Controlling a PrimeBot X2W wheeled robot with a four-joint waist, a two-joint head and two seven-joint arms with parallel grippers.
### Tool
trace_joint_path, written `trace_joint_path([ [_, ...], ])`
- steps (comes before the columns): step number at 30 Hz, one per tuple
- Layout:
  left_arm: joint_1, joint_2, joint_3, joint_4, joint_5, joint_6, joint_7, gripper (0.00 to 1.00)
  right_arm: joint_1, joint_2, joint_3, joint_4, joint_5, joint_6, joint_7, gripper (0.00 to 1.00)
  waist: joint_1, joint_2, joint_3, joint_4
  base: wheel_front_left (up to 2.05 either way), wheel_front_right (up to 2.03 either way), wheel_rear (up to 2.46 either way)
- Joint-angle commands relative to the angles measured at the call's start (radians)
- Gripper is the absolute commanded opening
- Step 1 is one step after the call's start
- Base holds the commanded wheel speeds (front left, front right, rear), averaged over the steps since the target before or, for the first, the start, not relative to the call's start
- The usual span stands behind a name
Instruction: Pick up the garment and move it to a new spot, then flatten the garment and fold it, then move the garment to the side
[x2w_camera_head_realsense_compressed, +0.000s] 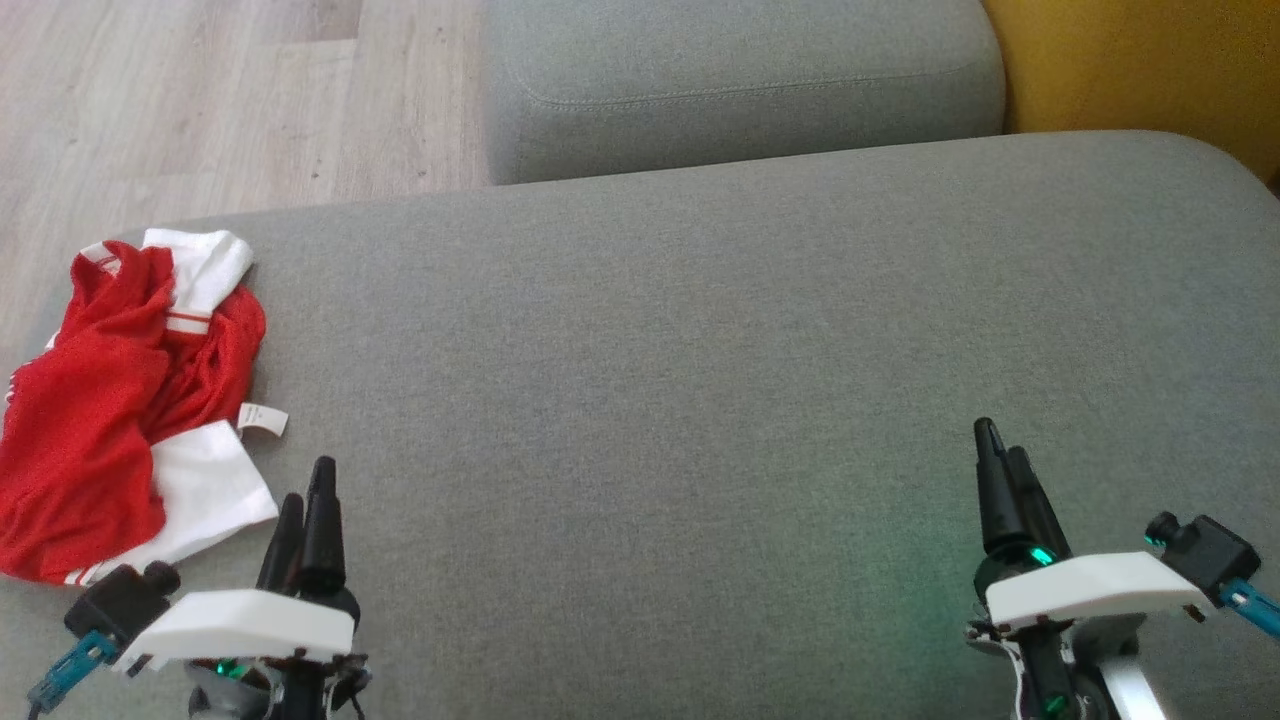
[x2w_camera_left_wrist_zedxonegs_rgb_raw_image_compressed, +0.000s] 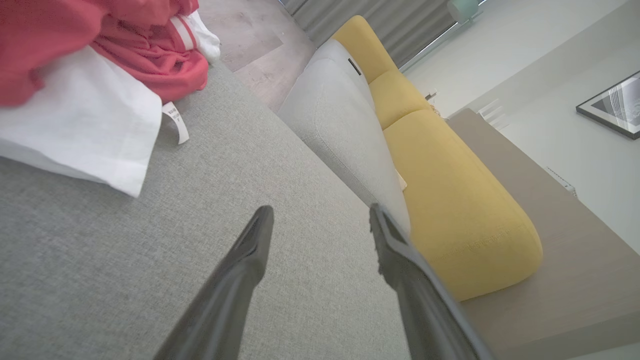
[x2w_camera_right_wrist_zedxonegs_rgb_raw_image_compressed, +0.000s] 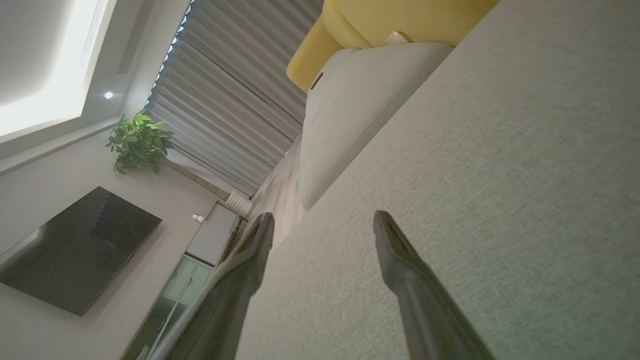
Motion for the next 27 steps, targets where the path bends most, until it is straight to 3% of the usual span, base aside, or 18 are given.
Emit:
trace_joint_path([
  [1,-0.02,0.013,0.007,-0.044,0.034,0.003,-0.01,1.0,-0.046,-0.011,0.021,-0.041,-0.032,0.004,-0.017,1.0,0.0,0.0,0.0,0.001,0.0,0.0,0.0],
  [27,0.019,0.014,-0.024,-0.108,0.349,0.014,-0.083,1.0,-0.054,-0.022,0.14,-0.074,-0.329,0.005,-0.091,1.0,0.0,0.0,-0.014,0.001,0.0,0.0,0.0],
])
